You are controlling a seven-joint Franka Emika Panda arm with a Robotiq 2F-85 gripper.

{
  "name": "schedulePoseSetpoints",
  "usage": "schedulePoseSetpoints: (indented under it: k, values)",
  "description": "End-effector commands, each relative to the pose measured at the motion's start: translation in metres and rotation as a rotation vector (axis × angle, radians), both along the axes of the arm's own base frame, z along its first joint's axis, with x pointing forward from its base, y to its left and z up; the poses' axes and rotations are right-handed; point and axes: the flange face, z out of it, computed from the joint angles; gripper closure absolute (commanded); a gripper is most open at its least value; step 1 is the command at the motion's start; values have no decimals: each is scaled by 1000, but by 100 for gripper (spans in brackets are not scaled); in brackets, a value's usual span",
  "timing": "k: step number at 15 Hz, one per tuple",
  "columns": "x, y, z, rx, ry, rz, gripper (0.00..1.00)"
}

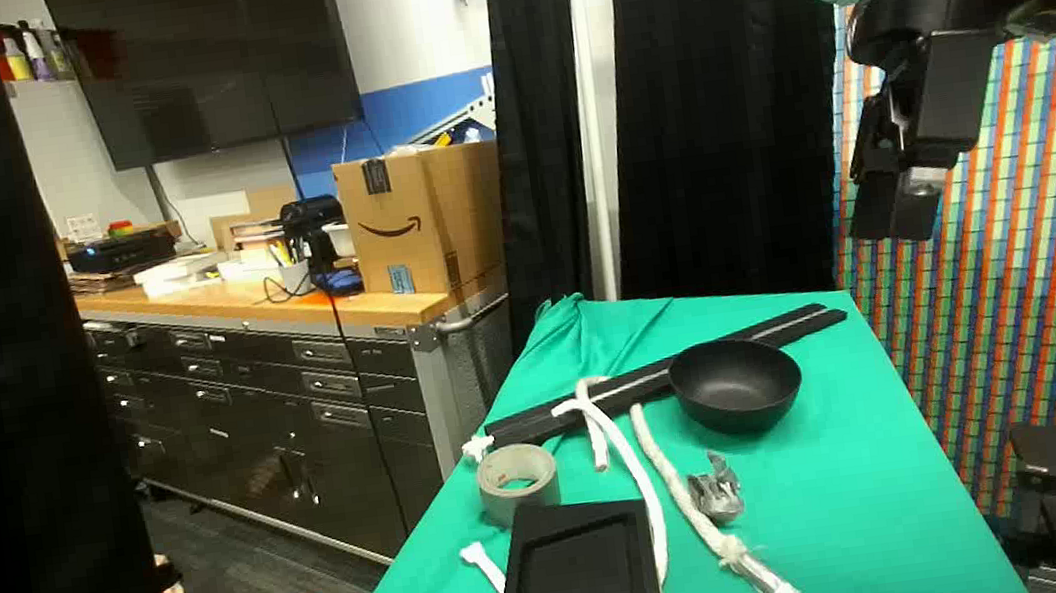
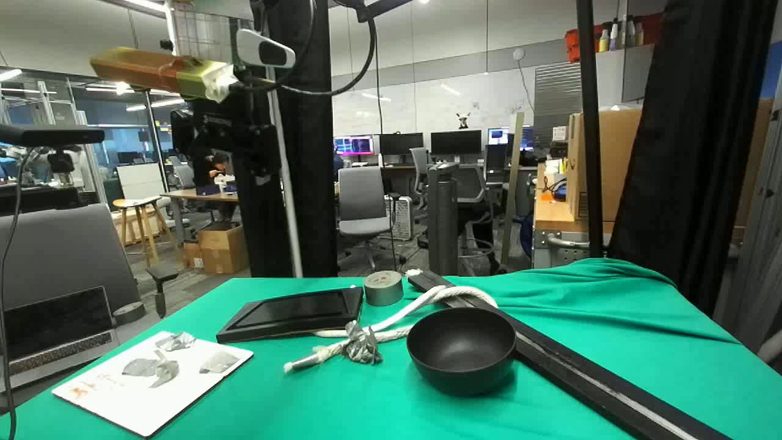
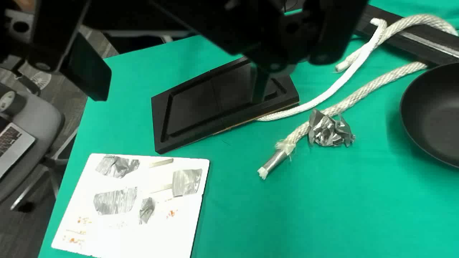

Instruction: Put the tape into the bowl.

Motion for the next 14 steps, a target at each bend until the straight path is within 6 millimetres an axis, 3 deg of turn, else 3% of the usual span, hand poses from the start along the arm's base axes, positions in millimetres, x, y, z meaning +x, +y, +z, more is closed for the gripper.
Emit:
schedulePoseSetpoints:
  k: [1,4,14]
  values:
    - [1,1,4,2,-5,0,0]
    - [1,1,12,7,-22,1,0]
    - [1,1,13,8,-23,1,0]
